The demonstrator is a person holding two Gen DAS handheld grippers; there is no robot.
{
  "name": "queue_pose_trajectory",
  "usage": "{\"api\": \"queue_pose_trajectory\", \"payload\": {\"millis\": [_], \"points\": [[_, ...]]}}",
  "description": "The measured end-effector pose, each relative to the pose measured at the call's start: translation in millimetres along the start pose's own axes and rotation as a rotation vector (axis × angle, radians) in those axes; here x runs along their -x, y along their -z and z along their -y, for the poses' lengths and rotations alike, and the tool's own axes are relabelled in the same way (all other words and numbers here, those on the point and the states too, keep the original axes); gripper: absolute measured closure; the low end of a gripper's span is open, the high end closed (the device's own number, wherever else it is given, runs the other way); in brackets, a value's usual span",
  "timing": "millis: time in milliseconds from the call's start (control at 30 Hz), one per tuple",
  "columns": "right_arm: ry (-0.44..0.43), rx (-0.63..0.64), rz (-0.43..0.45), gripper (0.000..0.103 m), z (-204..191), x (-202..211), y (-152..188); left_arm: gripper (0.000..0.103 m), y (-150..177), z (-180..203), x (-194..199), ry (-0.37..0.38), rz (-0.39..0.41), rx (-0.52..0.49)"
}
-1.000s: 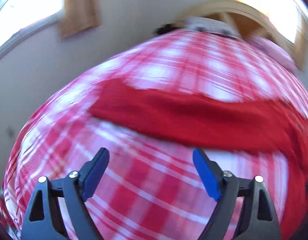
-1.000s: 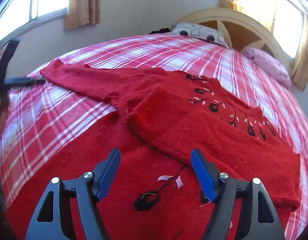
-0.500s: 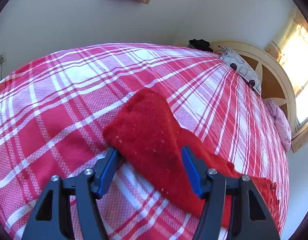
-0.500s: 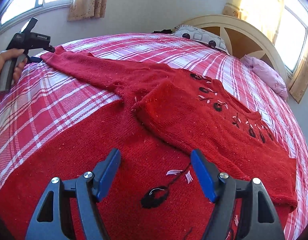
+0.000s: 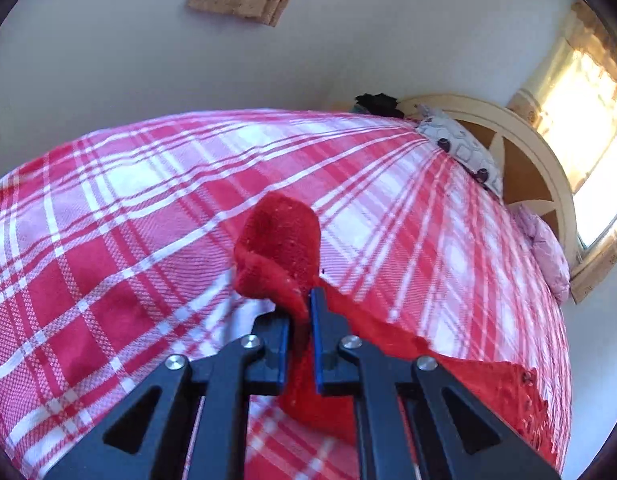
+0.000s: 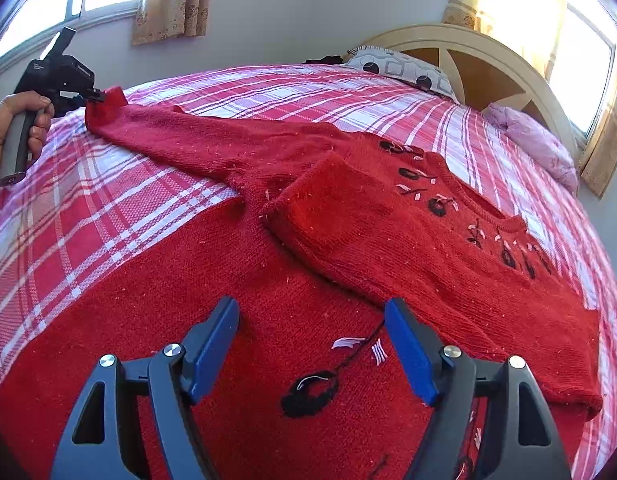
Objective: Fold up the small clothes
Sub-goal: 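Lift the sleeve with the left gripper, fold it across the body, release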
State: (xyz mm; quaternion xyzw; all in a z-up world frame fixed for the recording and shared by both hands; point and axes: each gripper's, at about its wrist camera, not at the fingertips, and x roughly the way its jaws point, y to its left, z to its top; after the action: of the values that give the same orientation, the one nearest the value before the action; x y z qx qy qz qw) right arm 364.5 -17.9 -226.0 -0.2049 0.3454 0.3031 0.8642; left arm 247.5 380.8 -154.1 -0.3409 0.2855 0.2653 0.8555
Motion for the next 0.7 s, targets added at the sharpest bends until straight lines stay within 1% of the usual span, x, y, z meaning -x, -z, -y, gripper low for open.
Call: {"api": "queue_pose_trajectory", "payload": {"millis": [167, 333, 467, 533, 600, 700], "points": [[0.004, -0.039, -0.005, 0.027, 11, 7, -3, 0.093, 1, 41, 31, 0.109, 0.016, -0.051], [0.077, -0.039, 0.005, 0.027, 26, 25, -6, 0.093, 12, 93, 62, 0.238, 0.010, -0.121], [0.120, -0.072, 0.006, 0.027, 48, 40, -2, 0.093, 26, 141, 89, 0.321, 0.026, -0.216], [0.140, -0.090, 0.007, 0.027, 61, 46, 4, 0.093, 35, 164, 96, 0.358, 0.020, -0.261], [0.152, -0.104, 0.009, 0.027, 70, 53, 10, 0.093, 45, 185, 101, 0.394, 0.005, -0.296], [0.171, -0.130, 0.014, 0.027, 85, 64, 21, 0.093, 64, 213, 103, 0.423, -0.026, -0.331]]}}
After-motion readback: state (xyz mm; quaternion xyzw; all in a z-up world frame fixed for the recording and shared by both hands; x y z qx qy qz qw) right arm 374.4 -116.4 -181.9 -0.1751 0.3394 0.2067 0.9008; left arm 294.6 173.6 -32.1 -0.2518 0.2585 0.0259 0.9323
